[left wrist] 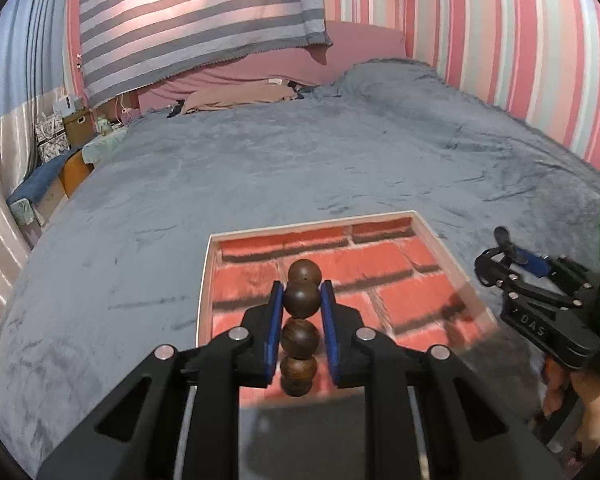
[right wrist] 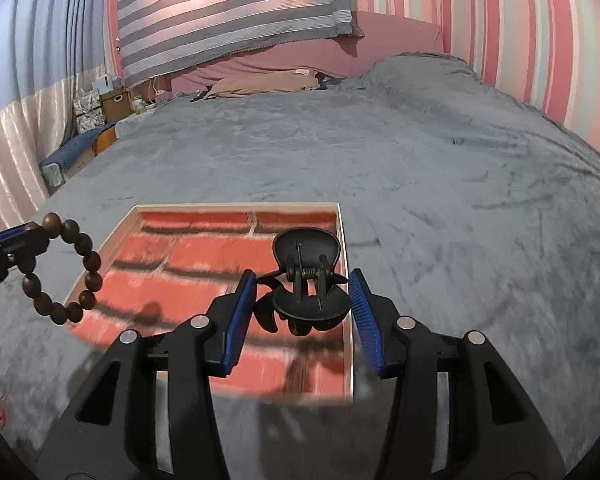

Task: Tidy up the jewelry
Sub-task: 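Carry the claw clip into the tray with the right tool while the left tool carries the bracelet, then open both tools and lift them back toward the remaining jewelry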

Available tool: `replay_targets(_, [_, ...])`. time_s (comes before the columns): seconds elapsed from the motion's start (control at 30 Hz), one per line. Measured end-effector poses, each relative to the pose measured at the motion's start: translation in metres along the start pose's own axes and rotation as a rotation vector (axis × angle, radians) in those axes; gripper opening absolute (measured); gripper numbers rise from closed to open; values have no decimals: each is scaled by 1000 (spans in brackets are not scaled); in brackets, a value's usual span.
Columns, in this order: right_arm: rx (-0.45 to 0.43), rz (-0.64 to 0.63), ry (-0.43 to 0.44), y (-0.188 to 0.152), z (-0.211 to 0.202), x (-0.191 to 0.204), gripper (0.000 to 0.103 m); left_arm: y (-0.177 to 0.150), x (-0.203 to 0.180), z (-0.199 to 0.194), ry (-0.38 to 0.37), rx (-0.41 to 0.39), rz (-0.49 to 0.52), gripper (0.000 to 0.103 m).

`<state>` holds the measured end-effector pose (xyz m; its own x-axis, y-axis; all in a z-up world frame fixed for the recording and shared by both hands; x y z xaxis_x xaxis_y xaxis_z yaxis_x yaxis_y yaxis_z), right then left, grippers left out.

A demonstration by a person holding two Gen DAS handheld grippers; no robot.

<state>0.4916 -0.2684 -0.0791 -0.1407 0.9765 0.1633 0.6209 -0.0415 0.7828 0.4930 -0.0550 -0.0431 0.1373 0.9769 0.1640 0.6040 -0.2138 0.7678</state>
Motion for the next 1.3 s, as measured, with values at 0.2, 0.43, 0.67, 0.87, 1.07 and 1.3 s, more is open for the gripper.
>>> replay_targets(0.2, [55, -1, -22, 26, 64, -13, 48, 18, 3, 89, -8, 106, -30, 19])
replay_targets(0.43, [185, 59, -26, 35, 138, -28, 48, 18, 17, 178, 72, 214, -41, 19])
replay_targets(0.67, [302, 106, -12, 28, 173, -35, 48, 1, 27, 218, 107, 324, -40, 19])
replay_targets(0.87, [329, 84, -50, 28, 181, -37, 48, -4, 25, 224, 146, 352, -1, 20])
replay_targets(1.07, [341, 73, -40, 26, 186, -35, 51, -2, 29, 218, 141, 334, -10, 30])
replay_targets(1.3, [329, 79, -20, 29, 174, -34, 70, 14, 35, 182, 101, 254, -57, 58])
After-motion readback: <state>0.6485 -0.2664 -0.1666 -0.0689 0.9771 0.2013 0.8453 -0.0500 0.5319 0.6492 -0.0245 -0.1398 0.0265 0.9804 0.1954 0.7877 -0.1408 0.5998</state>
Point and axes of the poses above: each gripper's, at about its wrist camera, not at the fingertips, and z roughly the way its jaws point, x to its left, y to its top, the point moved 7 cm from there along z, roughly the way its jaws point, and after that the axes turned 12 degrees about y, right-handed, at the moved point
